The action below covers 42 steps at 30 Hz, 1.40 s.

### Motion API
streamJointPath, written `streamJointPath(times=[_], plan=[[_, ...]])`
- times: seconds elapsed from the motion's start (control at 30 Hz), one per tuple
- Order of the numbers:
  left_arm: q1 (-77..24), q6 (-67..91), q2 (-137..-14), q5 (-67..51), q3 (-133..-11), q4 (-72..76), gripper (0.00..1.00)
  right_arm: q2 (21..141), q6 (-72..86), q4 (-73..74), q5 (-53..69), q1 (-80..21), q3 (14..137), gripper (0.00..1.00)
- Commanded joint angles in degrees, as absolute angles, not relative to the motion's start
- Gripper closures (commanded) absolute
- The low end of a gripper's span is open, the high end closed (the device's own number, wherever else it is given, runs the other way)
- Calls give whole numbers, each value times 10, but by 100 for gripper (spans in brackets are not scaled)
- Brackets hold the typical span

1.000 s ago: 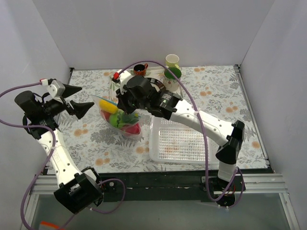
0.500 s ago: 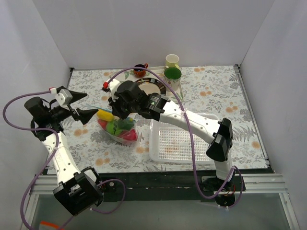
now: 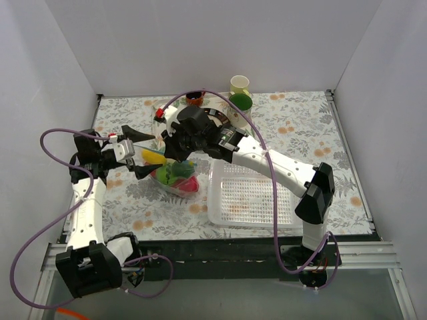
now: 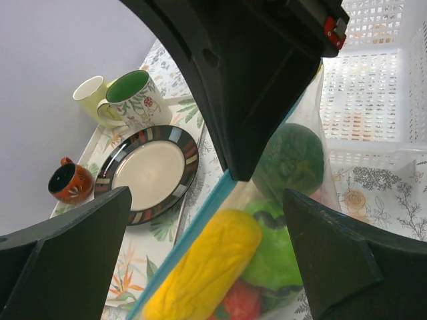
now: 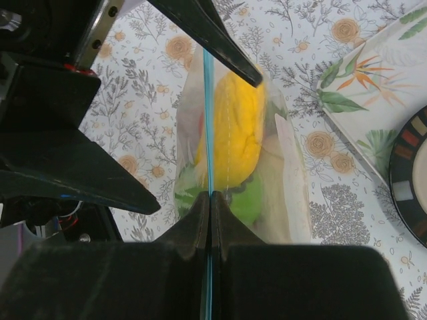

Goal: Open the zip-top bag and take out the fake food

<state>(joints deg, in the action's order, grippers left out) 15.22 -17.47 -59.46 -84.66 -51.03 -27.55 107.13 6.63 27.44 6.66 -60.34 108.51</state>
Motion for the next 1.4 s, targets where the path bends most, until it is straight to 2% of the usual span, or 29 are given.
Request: streamJointPath(times=[0.0,0.17,0.3,0.33,0.4,0.43,0.5,0.63,0.67,0.7,0.77,0.87,0.9,1.0,1.03,1.07,1.17,1.2,1.27,1.3,1.33,1.37], plan=[[119,-227,-593,-810,-533,-308,5,1045,55,221,117,-607,1126,99],[88,-314,-622,-768,-562,-389,9,1066,44,249,138,-607,1163,99],[75,-423,-666,-709,-607,-537,21,1062,33,254,127,-607,1155,99],[74,-442,-676,-701,-616,-560,29,1057,31,251,124,-606,1149,99],[75,-488,-701,-687,-641,-620,36,1047,26,243,119,-606,1134,99],[75,-500,-707,-679,-646,-634,41,1044,24,243,116,-606,1131,99],[75,-508,-711,-674,-651,-651,45,1042,22,246,112,-604,1129,99],[74,-505,-691,-667,-636,-639,69,1037,15,241,103,-600,1107,99],[75,-503,-687,-669,-632,-631,82,1034,16,236,103,-599,1102,99],[75,-502,-683,-671,-628,-628,89,1033,17,231,103,-599,1098,99],[75,-496,-677,-678,-618,-619,98,1032,18,220,102,-599,1088,99],[75,-485,-672,-685,-611,-612,100,1029,14,213,85,-599,1079,86],[74,-480,-671,-685,-609,-608,100,1025,11,208,82,-599,1074,75],[75,-465,-664,-680,-599,-595,100,992,1,185,53,-599,1039,51],[75,-461,-662,-680,-598,-592,100,963,-19,176,46,-599,1023,48],[75,-443,-659,-679,-599,-581,100,943,-29,144,34,-597,984,39],[75,-408,-657,-674,-609,-557,100,842,-42,72,27,-592,890,30],[75,-383,-658,-684,-622,-555,100,811,-56,6,23,-592,799,26],[76,-372,-665,-706,-644,-572,100,707,-72,-87,13,-589,686,25],[76,-365,-676,-734,-670,-582,100,670,-84,-203,5,-587,574,24],[76,-360,-683,-746,-684,-593,100,604,-94,-253,3,-585,514,22],[75,-355,-689,-758,-696,-615,100,576,-98,-298,-16,-581,472,17]])
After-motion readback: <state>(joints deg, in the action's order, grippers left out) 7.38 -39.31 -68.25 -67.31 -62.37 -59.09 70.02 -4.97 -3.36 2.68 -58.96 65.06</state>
